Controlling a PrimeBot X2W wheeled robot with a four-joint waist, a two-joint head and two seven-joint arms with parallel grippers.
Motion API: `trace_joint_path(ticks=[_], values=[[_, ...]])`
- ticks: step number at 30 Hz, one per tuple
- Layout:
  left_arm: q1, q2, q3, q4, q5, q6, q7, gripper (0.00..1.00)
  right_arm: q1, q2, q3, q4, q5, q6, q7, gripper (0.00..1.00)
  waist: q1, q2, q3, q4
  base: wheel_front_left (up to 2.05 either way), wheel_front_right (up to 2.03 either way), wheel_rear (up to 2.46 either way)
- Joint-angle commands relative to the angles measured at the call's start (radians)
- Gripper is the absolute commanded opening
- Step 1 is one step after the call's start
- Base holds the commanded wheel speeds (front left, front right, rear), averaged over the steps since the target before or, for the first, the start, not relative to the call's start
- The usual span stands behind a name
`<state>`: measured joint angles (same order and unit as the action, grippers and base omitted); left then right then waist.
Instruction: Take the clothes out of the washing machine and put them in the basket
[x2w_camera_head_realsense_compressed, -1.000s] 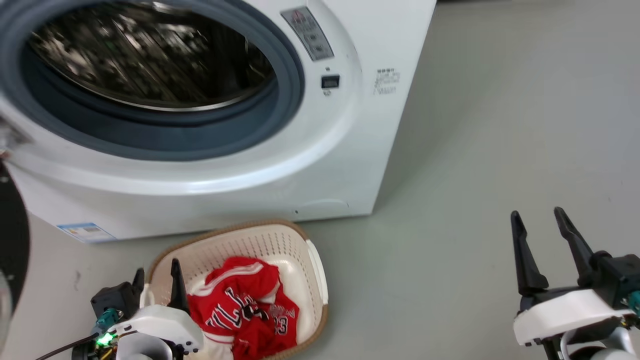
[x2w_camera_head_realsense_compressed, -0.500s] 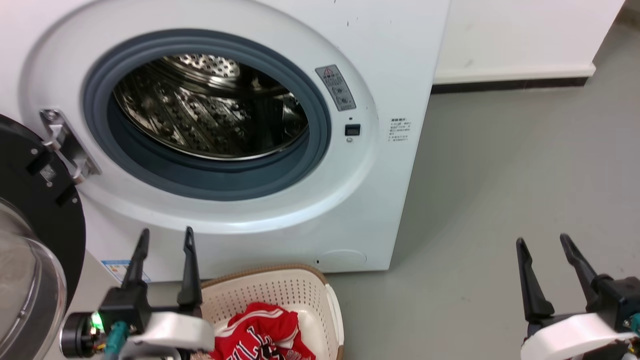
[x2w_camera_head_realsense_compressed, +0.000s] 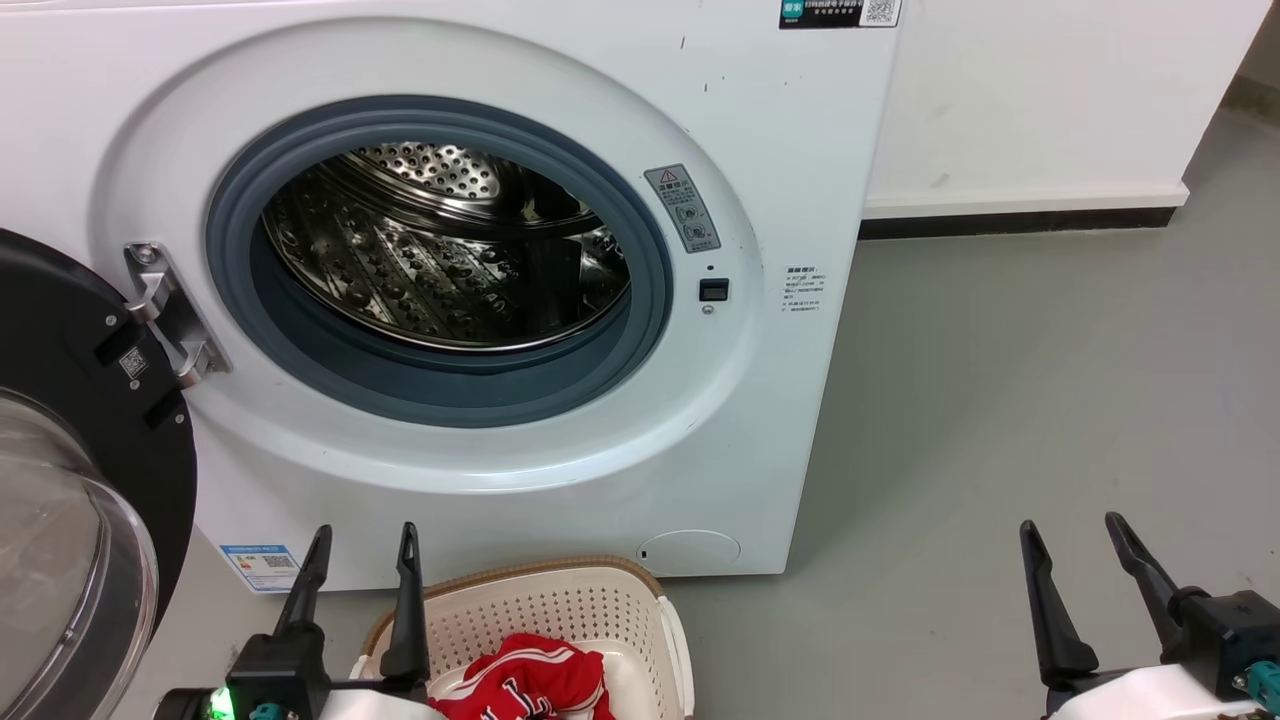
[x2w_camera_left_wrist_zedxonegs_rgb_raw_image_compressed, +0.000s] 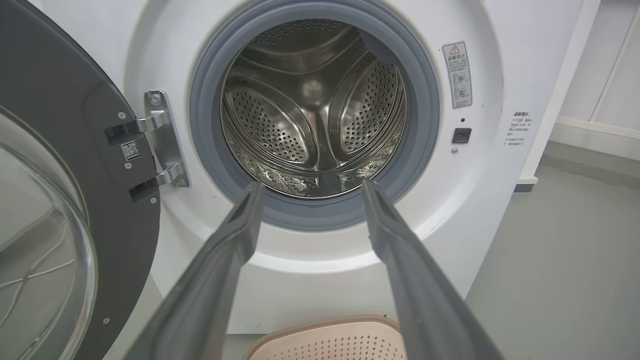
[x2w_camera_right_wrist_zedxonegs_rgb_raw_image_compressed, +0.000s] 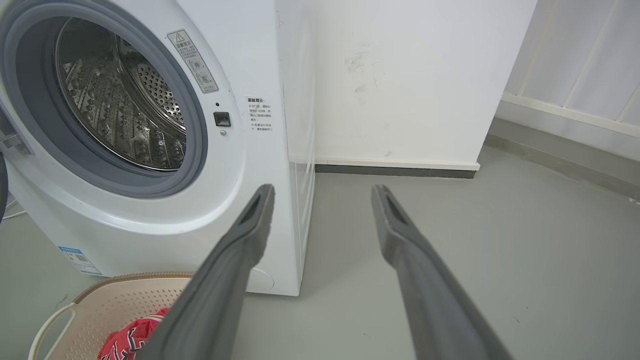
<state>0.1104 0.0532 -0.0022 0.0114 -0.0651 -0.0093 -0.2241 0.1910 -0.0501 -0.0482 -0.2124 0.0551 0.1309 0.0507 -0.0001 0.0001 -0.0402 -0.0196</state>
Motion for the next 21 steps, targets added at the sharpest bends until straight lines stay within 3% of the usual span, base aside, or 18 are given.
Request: trace_joint_path(ticks=[1,21], values=[[0.011,0.001,-0.004,-0.005,-0.003,0.003,0.001,1.00,0.010,0.000,0.001,-0.004,0.006,0.000,-0.001,1.00,0.0001,-0.0001,0.001,0.000,0.00,0.00,0.00],[0.019,0.005,-0.024,0.005,-0.025,0.027,0.011,1.00,0.004,0.000,0.005,0.013,0.009,0.000,-0.009,1.00,0.0001,-0.0001,0.014,-0.001,0.00,0.00,0.00]])
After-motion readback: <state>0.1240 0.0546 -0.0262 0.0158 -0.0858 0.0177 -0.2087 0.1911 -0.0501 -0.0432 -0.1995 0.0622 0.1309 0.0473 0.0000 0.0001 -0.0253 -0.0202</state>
